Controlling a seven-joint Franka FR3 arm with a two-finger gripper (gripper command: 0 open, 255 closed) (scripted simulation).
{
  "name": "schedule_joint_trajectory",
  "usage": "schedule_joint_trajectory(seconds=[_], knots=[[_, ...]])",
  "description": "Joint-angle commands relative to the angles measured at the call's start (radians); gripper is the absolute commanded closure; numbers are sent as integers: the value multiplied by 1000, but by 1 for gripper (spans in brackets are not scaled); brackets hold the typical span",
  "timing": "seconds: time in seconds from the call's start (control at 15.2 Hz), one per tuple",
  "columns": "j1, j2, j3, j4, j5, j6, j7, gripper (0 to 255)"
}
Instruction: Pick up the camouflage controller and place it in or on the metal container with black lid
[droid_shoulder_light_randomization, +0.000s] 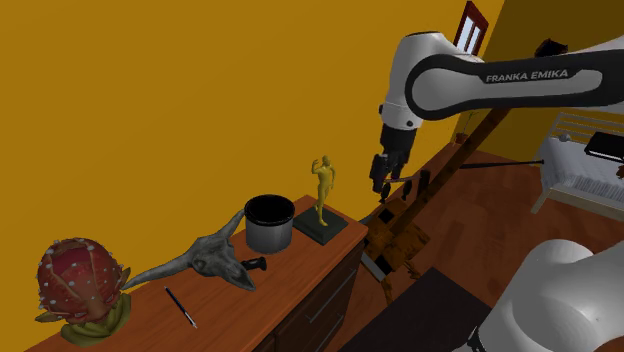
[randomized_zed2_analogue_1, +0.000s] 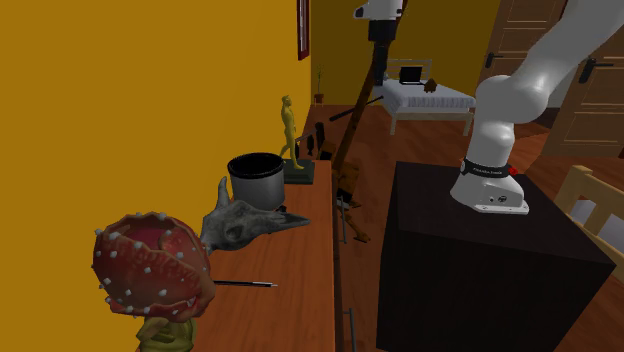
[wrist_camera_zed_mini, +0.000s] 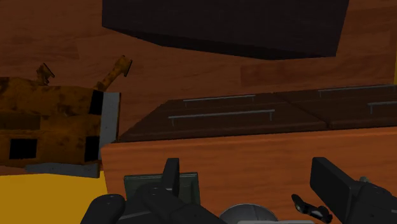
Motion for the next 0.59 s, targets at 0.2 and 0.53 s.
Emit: schedule_joint_trajectory(seconds=[0.2,0.53], knots=[[22,154,47,2,-3,146,27,0],[37,328,92,41,-27,271,59,0]])
